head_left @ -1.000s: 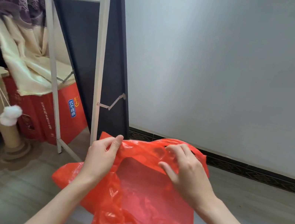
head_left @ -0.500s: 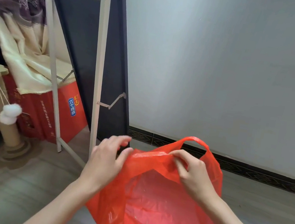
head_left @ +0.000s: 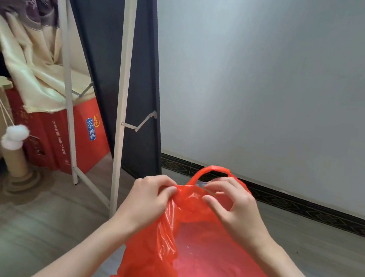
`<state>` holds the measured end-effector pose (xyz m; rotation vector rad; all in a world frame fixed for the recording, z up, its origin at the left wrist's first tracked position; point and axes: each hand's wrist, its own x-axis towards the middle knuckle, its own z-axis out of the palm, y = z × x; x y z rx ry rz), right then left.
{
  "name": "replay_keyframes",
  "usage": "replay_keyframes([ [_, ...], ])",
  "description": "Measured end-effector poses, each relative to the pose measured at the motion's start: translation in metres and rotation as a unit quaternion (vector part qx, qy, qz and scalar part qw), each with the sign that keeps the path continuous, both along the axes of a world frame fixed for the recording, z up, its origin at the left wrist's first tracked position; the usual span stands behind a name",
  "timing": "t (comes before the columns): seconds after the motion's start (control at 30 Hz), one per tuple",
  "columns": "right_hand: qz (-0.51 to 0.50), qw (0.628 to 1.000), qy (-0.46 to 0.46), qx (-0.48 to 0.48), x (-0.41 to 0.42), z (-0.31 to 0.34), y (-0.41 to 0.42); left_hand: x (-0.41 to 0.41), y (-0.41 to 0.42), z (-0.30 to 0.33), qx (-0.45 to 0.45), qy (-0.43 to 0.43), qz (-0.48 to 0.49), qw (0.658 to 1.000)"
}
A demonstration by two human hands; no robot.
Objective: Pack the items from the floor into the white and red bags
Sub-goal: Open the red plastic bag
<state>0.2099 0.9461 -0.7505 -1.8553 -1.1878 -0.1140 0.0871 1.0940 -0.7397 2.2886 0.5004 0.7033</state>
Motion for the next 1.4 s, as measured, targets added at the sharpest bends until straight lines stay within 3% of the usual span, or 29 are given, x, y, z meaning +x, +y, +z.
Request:
replay_keyframes([
  [0.07, -0.02, 0.998, -0.067, -0.006, 0.005, -0.002, -0.004, -0.004, 0.007, 0.0, -0.038, 0.005, 0.032, 0.999],
  [0.2, -0.062, 0.989, -0.111, -0.076, 0.01, -0.005, -0.012, -0.01, 0.016, -0.002, -0.111, 0.011, 0.044, 0.993],
  [0.3, -0.102, 0.976, -0.142, -0.131, 0.014, -0.01, -0.012, -0.014, 0.014, 0.001, -0.172, 0.008, -0.01, 0.985],
  [0.47, -0.119, 0.964, -0.215, -0.102, 0.02, -0.006, -0.011, -0.018, 0.014, 0.006, -0.237, -0.001, -0.094, 0.967],
  [0.67, -0.113, 0.96, -0.251, -0.059, 0.021, -0.003, -0.005, -0.019, 0.011, 0.008, -0.222, 0.011, -0.125, 0.967],
  [0.77, -0.081, 0.978, -0.187, -0.05, 0.022, -0.008, -0.006, -0.019, 0.015, 0.003, -0.206, 0.02, -0.087, 0.974],
  [0.93, -0.096, 0.992, -0.057, -0.061, 0.019, -0.009, -0.008, -0.015, 0.023, -0.004, -0.152, 0.045, 0.018, 0.987],
  [1.07, -0.087, 0.994, -0.053, -0.032, 0.014, -0.007, -0.006, -0.011, 0.029, -0.008, -0.091, 0.071, 0.111, 0.987],
  [1.17, -0.035, 0.998, -0.036, -0.04, 0.008, -0.002, -0.004, -0.013, 0.032, -0.01, 0.01, 0.113, 0.191, 0.975],
  [1.23, -0.009, 0.998, -0.033, -0.054, 0.004, 0.001, -0.004, -0.013, 0.025, -0.01, 0.086, 0.045, 0.176, 0.98],
  [1.3, 0.0, 0.998, -0.015, -0.054, 0.001, 0.005, -0.003, -0.011, 0.01, -0.001, 0.16, -0.031, 0.092, 0.982],
  [1.4, 0.02, 0.998, 0.009, -0.051, -0.003, 0.01, -0.001, -0.005, -0.003, 0.006, 0.316, -0.013, -0.001, 0.949],
])
